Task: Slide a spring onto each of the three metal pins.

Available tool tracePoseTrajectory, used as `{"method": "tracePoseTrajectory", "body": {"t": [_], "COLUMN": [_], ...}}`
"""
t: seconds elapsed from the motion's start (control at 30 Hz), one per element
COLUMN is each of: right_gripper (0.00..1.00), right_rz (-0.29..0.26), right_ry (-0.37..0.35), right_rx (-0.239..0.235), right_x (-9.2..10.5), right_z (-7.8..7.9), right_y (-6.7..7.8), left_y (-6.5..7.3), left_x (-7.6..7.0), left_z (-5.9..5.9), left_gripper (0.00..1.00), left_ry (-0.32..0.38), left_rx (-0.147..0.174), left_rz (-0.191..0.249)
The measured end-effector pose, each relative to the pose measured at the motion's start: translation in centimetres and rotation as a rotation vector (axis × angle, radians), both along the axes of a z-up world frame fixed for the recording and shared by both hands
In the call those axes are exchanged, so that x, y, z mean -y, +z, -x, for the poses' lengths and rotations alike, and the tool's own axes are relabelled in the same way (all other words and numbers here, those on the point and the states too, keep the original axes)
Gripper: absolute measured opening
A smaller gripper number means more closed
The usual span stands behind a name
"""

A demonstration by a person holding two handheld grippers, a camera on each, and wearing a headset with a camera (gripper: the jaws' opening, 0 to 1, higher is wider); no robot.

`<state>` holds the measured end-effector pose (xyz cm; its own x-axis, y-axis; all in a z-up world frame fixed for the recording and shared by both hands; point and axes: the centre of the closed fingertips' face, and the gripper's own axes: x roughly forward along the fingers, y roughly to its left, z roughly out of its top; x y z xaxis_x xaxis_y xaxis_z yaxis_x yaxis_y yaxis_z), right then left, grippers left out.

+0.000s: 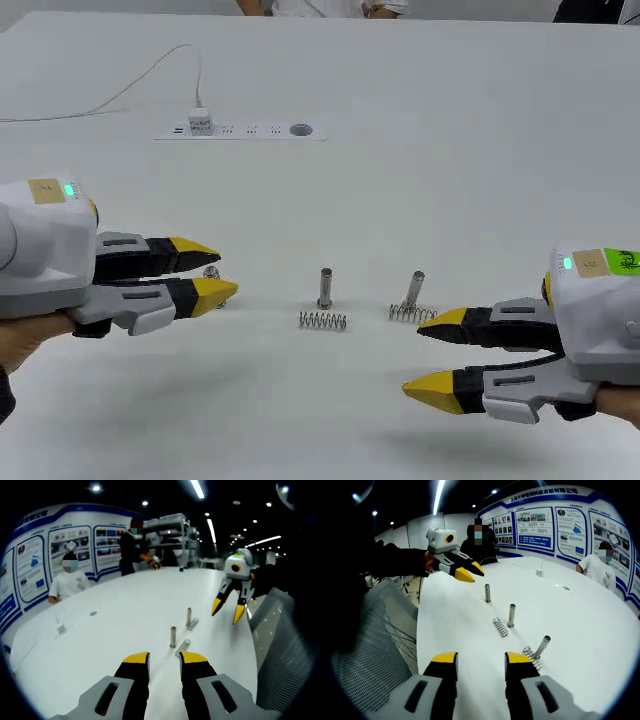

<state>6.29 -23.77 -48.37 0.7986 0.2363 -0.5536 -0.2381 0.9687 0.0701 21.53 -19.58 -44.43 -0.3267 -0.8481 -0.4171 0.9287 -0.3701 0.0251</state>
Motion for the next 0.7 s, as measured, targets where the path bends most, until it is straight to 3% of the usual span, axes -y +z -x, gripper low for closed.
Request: {"method": "tracePoseTrajectory", "body": {"t": [0.1, 0.37, 0.7], "right_gripper": [0.38, 0.36, 0.32], "right_rz": [0.004, 0.018, 0.036], "right_ry": [0.002, 0.02, 0.033], "right_rx": [-0.006, -0.012, -0.027], "right_x": [0.1, 0.3, 1.1], "right_z": [-0.3, -1.6, -3.6], "right_y": [-0.2, -0.3, -0.8], "left_y": [-0.4, -1.6, -2.6], "left_x": [-0.2, -0.8, -1.3], "left_z": [0.9, 2.8, 3.6], "left_gripper": [0.24, 0.24, 0.24], "left_ry": [-0.02, -0.059, -0.068], "left_rx": [0.007, -0.013, -0.032], "left_rz": [-0.008, -0.034, -0.056]}}
